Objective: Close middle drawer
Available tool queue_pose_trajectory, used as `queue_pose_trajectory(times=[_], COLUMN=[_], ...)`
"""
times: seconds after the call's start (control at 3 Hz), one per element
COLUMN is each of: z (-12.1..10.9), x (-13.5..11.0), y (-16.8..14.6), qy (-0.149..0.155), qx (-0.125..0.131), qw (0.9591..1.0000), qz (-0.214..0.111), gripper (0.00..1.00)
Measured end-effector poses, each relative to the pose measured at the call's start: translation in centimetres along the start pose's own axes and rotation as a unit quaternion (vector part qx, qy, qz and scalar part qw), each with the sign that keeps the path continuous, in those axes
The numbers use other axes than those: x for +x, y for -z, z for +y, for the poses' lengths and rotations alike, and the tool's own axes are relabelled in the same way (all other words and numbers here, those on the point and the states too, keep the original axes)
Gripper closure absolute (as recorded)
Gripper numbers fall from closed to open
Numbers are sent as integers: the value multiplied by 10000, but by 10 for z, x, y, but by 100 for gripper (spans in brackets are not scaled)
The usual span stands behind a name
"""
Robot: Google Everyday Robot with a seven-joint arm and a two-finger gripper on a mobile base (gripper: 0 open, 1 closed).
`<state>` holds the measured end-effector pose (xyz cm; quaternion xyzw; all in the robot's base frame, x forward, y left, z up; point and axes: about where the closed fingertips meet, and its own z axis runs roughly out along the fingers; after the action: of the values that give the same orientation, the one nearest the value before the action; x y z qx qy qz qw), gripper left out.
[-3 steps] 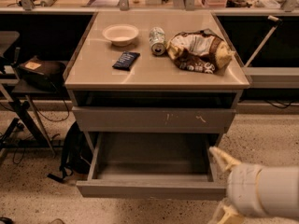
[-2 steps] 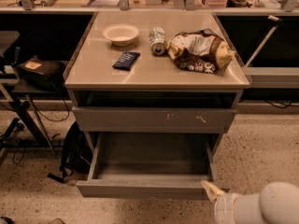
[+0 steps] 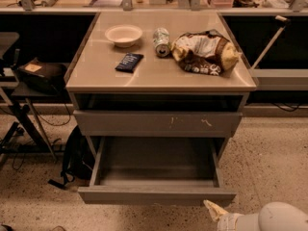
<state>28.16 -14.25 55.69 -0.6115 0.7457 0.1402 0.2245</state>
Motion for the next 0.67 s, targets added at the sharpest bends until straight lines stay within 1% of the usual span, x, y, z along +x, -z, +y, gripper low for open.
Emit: queue_pose_trajectory(times=[0.33,0.67], z=[8,5], x=[25,59], y=[-33,-80], qy=[-127,-445], qx=[-111,-197], qw=[9998,9980], qz=[-146,-395], gripper=[0,0])
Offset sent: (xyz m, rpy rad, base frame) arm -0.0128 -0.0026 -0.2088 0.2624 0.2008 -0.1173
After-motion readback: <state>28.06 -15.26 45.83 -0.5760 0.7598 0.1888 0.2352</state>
